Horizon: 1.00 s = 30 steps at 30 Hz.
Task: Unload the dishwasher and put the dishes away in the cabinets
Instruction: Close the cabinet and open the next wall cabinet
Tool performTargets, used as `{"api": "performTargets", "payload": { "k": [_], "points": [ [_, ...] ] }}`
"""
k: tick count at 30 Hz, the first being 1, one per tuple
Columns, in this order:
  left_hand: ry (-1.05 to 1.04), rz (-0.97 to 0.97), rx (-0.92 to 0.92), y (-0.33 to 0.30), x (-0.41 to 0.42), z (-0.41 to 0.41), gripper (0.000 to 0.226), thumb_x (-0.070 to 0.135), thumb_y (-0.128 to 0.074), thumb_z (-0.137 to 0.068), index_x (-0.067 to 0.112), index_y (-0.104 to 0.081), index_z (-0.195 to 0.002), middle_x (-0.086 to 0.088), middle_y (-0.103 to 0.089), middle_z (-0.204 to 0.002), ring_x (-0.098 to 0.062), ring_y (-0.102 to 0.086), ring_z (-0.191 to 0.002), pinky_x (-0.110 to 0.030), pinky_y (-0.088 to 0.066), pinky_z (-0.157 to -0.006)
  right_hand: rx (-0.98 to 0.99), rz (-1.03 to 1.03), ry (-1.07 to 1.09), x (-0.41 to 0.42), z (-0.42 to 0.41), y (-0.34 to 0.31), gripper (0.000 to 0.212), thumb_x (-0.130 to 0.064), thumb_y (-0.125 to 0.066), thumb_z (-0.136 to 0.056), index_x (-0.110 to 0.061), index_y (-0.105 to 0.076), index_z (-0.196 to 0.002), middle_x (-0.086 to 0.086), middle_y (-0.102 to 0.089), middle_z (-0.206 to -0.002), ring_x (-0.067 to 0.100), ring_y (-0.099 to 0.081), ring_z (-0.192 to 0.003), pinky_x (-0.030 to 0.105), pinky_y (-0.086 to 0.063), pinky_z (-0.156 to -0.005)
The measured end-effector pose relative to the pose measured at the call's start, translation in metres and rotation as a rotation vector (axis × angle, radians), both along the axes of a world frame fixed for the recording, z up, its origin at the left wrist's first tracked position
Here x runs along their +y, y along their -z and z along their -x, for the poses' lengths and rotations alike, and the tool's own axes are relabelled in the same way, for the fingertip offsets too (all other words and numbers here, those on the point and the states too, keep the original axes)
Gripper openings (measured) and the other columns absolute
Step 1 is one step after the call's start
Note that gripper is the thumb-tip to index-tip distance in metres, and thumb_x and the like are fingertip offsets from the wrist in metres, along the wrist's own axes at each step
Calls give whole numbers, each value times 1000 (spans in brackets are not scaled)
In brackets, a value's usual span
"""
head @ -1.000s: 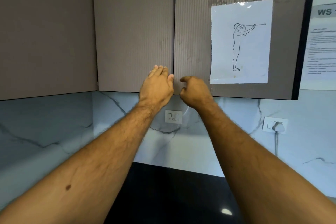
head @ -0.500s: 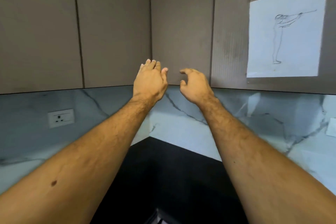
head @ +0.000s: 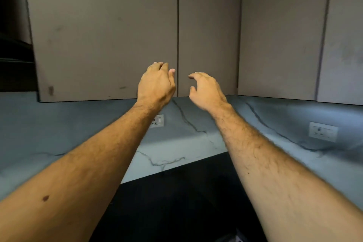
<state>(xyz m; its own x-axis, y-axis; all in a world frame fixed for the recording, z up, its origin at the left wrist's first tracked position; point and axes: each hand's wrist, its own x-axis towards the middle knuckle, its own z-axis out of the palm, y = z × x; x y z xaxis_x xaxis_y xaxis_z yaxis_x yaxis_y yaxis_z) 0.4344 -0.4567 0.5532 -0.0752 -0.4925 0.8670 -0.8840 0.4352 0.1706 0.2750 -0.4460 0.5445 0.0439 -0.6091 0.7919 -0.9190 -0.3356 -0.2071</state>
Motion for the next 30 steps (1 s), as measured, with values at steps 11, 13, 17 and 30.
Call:
{"api": "performTargets", "payload": {
  "k": [11, 13, 17, 30],
  "points": [
    [-281, -46, -21, 5, 2, -179, 47, 16, -39, -97, 2, -43, -142, -14, -46, -145, -30, -33, -141, -41, -31, -113, 47, -29, -261, -37, -192, 9, 48, -15, -54, -93, -15, -50, -142, 5, -42, -151, 23, -41, -137, 32, -33, -113],
    [-316, -62, -32, 7, 1, -209, 52, 14, -41, -93, 2, -41, -143, -14, -44, -146, -30, -33, -140, -41, -32, -114, 48, -36, -289, -42, -224, 10, 50, -15, -54, -94, -16, -47, -144, 5, -38, -154, 23, -38, -139, 33, -32, -114],
    [-363, -86, -46, 8, -7, -257, 57, 16, -44, -92, 4, -35, -147, -14, -38, -152, -32, -28, -143, -43, -28, -117, 37, -45, -316, -58, -274, 10, 56, -17, -55, -93, -18, -41, -147, 4, -30, -158, 24, -34, -142, 36, -32, -116],
    [-443, -111, -181, 11, -57, -328, 71, 24, -56, -93, 5, -22, -153, -14, -19, -161, -26, -10, -150, -40, -6, -124, 401, 49, -180, -131, -365, 14, 107, -34, -76, -82, -21, -3, -159, 5, 8, -165, 36, 5, -151, 53, -13, -121]
  ]
}}
